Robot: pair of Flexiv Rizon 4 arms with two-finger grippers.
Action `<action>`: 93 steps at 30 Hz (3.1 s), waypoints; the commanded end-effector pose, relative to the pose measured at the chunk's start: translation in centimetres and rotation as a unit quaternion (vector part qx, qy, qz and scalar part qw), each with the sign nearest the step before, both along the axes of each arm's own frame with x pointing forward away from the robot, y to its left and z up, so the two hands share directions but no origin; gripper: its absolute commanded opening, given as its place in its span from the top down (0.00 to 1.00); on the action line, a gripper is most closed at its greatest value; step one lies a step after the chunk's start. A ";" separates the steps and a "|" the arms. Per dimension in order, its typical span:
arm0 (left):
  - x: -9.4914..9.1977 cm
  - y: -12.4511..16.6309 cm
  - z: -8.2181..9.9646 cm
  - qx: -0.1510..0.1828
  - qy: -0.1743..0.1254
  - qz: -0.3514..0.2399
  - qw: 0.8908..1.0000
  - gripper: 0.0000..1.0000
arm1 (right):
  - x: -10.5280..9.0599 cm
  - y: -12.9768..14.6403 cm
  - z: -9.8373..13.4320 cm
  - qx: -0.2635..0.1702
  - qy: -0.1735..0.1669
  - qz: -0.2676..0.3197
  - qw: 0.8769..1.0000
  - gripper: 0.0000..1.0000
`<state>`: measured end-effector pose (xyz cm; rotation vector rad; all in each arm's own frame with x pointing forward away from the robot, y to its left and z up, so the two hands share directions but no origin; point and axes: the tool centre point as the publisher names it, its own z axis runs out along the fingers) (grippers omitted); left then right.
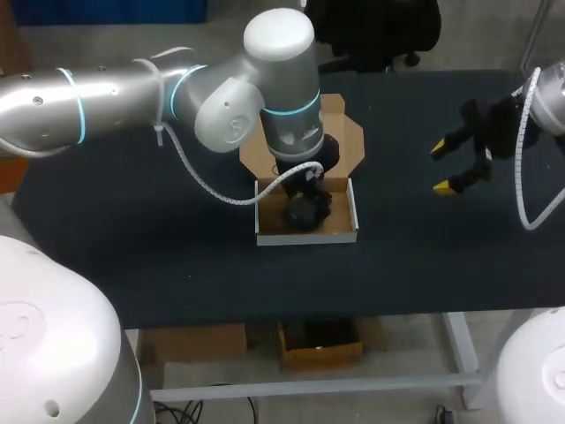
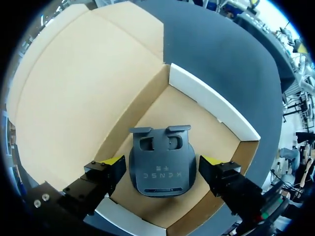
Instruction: Assemble the packaging by folding the flat box into shape, placing the metal phone stand inside, and closing the box properly
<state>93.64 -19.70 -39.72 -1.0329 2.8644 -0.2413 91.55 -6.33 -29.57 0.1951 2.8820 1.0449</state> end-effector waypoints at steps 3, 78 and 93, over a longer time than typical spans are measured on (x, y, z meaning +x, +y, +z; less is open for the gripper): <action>-1.3 0.1 1.0 0.008 -0.018 0.034 0.999 0.00 | 0.0 -0.2 0.0 0.004 0.001 0.003 1.000 0.00; -9.7 -1.7 0.2 -0.001 0.043 0.402 0.915 0.00 | 0.0 -0.2 0.0 0.004 0.001 0.003 1.000 0.00; -12.3 -1.3 -0.3 0.000 0.067 0.435 0.898 0.00 | 0.0 -0.2 0.0 0.004 0.001 0.003 1.000 0.00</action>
